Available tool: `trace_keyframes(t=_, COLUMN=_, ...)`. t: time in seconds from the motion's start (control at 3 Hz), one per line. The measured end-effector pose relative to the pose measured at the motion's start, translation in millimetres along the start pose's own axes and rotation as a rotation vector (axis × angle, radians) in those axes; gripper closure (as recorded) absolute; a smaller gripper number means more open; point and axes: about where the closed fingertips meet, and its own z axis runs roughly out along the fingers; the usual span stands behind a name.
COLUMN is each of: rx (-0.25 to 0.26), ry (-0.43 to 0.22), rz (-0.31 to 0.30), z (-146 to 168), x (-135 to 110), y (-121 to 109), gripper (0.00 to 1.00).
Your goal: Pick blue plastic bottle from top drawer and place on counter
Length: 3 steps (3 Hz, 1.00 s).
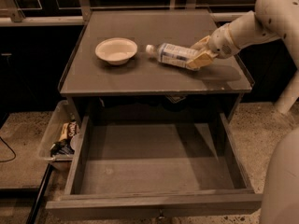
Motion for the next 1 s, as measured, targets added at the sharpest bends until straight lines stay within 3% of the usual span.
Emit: trace_keyframes(t=1.0, rx=0.001, ry=0.002, rz=0.003, z=1.1, x=0.0, y=-1.6, gripper=0.16)
